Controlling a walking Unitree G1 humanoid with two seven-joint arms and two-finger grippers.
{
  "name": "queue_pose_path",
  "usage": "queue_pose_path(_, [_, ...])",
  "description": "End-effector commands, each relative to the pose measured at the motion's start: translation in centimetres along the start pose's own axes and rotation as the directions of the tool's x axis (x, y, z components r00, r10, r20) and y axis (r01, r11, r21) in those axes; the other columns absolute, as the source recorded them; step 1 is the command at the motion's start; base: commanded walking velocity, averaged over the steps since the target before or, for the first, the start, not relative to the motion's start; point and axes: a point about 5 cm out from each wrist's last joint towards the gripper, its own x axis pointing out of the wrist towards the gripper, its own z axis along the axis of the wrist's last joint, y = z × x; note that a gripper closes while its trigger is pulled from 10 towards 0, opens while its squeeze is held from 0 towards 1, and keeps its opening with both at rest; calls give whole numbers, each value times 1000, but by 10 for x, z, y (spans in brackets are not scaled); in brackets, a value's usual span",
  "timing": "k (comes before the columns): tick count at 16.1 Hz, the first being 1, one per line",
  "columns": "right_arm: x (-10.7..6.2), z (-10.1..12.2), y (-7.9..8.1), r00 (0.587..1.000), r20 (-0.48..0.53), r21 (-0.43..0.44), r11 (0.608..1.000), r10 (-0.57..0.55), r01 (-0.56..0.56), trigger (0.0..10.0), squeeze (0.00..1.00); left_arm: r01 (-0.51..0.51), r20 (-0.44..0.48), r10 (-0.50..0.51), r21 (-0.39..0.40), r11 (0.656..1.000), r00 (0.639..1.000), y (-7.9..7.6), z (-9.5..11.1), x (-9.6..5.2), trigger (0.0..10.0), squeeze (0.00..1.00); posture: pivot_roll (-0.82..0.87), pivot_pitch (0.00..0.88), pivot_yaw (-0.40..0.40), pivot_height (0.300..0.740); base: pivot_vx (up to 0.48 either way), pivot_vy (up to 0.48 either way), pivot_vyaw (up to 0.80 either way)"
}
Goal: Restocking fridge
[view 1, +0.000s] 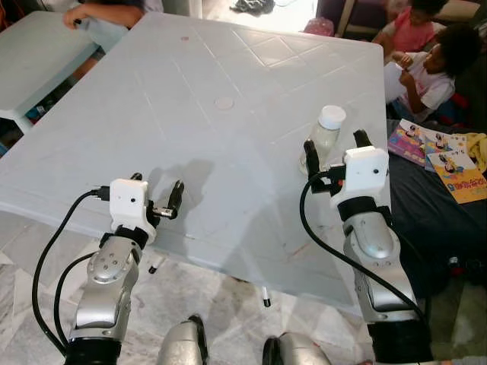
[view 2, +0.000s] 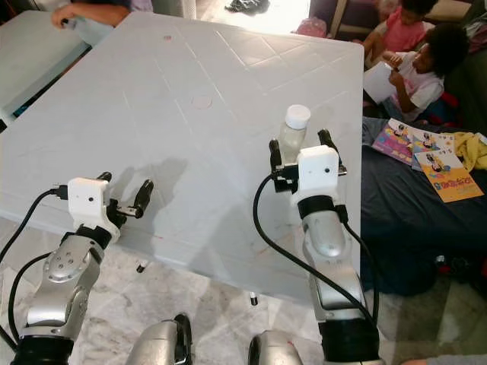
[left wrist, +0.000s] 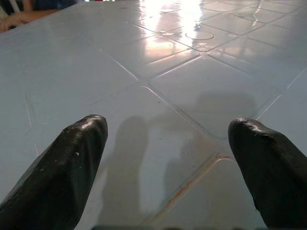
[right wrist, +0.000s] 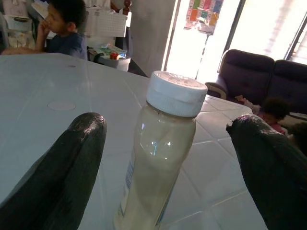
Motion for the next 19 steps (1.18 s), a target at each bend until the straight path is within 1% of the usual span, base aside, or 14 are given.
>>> queue_pose_path(1, [4, 2, -2, 1000, 11, 4, 1000, -11, 11, 10000, 0, 10, 4, -10, 12, 1000, 1000, -1, 4, 0, 10000, 0, -49, 162, 1, 740, 0, 0, 0])
queue_pose_path(7, [23, 2, -9, 998, 17, -26, 998, -65, 66, 10000, 0, 28, -5, -28, 22, 999, 1000, -3, 4, -1, 10000, 0, -33, 175, 6, 740, 0, 0, 0])
queue_pose_path(10, [30, 0, -8, 997, 13, -11, 997, -76, 76, 10000, 0, 56, 0, -56, 45, 997, 998, -7, 8, 1, 10000, 0, -22, 181, 12, 740, 0, 0, 0])
queue_pose_path(11, [33, 0, -7, 997, 16, -10, 997, -75, 76, 10000, 0, 57, -1, -57, 46, 997, 998, -7, 8, 2, 10000, 0, -18, 182, 15, 740, 0, 0, 0])
queue_pose_path(13, [42, 1, -8, 997, 23, -7, 997, -77, 77, 10000, 0, 58, -2, -58, 51, 997, 998, -5, 9, 3, 10000, 0, -10, 183, 19, 740, 0, 0, 0])
queue_pose_path(14, [48, 4, -8, 997, 31, -2, 998, -67, 67, 9020, 0, 60, -2, -60, 56, 997, 998, -4, 11, 3, 10000, 0, -8, 183, 19, 740, 0, 0, 0])
queue_pose_path(15, [50, 5, -7, 998, 35, 1, 998, -60, 60, 7098, 0, 60, -2, -60, 57, 997, 998, -4, 11, 4, 10000, 0, -6, 182, 18, 740, 0, 0, 0])
queue_pose_path(16, [53, 6, -6, 998, 41, 1, 999, -51, 51, 2392, 0, 59, -2, -59, 59, 996, 998, -4, 11, 4, 10000, 0, -4, 181, 17, 740, 0, 0, 0])
queue_pose_path(17, [55, 7, -5, 998, 46, 2, 999, -46, 46, 353, 0, 59, -2, -59, 61, 996, 998, -4, 12, 4, 10000, 0, -3, 181, 16, 740, 0, 0, 0])
queue_pose_path(18, [57, 9, -3, 998, 48, 8, 999, -41, 41, 0, 0, 58, -2, -58, 61, 996, 998, -4, 12, 4, 10000, 0, -3, 181, 16, 740, 0, 0, 0])
queue_pose_path(19, [59, 9, -2, 999, 42, 22, 999, -34, 33, 784, 0, 59, -6, -59, 62, 996, 998, -5, 11, 3, 10000, 0, -3, 181, 16, 740, 0, 0, 0])
